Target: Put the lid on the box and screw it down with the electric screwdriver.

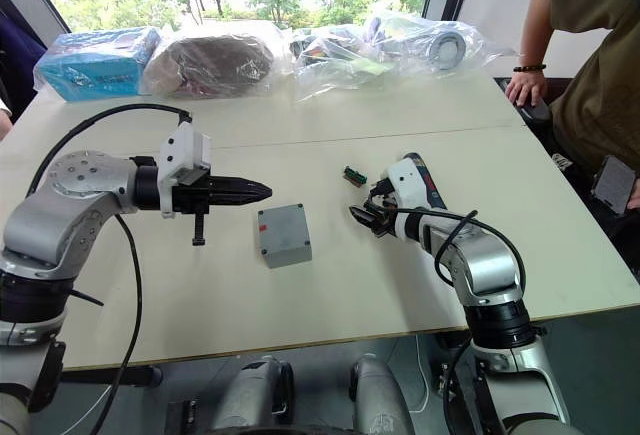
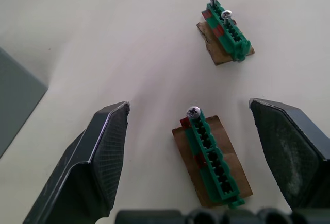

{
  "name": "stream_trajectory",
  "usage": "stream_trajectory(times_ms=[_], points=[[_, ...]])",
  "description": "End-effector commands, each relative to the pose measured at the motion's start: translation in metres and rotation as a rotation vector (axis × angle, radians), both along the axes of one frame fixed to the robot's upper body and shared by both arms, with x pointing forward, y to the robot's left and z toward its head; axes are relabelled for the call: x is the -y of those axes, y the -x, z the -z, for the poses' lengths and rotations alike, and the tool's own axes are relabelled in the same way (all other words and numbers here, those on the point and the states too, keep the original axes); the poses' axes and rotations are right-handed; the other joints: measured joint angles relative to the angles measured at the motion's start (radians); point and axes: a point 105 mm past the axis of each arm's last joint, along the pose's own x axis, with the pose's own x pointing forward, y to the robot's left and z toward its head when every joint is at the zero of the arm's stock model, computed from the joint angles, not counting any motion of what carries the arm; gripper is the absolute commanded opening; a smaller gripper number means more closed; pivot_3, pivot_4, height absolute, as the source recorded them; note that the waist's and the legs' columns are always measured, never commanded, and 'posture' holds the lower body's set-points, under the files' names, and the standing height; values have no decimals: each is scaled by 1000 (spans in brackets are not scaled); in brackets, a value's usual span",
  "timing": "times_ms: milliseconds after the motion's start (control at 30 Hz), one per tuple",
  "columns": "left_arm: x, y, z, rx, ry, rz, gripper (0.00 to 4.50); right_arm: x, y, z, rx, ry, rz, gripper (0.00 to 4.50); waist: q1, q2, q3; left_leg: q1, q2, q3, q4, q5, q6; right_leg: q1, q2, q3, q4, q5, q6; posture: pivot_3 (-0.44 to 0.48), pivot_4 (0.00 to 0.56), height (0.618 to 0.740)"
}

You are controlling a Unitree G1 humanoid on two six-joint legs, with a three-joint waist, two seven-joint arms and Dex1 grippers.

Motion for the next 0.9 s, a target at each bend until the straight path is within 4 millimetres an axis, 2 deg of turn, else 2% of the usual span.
stream_trajectory(times_ms=[33,100,233,333,367,400,867,900], points=[[0,4,-10,38,9,8,0,0,-4,-10,37,-20,5,3604,0,0,0,0,0,0,0,0,0,0,0,0,0,0,0,0,150,740],[0,5,-10,37,9,6,0,0,-4,-10,39,-22,6,3262,0,0,0,0,0,0,0,0,0,0,0,0,0,0,0,0,150,740],[0,5,-8,34,7,4,0,-1,-5,-13,45,-31,0,1873,0,0,0,0,0,0,0,0,0,0,0,0,0,0,0,0,150,740],[0,5,-8,30,11,5,0,-1,-5,-15,49,-36,0,440,0,0,0,0,0,0,0,0,0,0,0,0,0,0,0,0,150,740],[1,5,-8,29,11,6,0,-1,-5,-16,50,-38,-1,178,0,0,0,0,0,0,0,0,0,0,0,0,0,0,0,0,150,740],[1,5,-8,29,13,6,0,-1,-4,-16,52,-41,-6,68,0,0,0,0,0,0,0,0,0,0,0,0,0,0,0,0,150,740],[5,5,-7,29,21,11,0,-3,-5,-15,57,-6,-11,68,0,0,0,0,0,0,0,0,0,0,0,0,0,0,0,0,150,740],[5,5,-7,29,21,11,0,-3,-5,-14,56,-8,-13,404,0,0,0,0,0,0,0,0,0,0,0,0,0,0,0,0,150,740]])
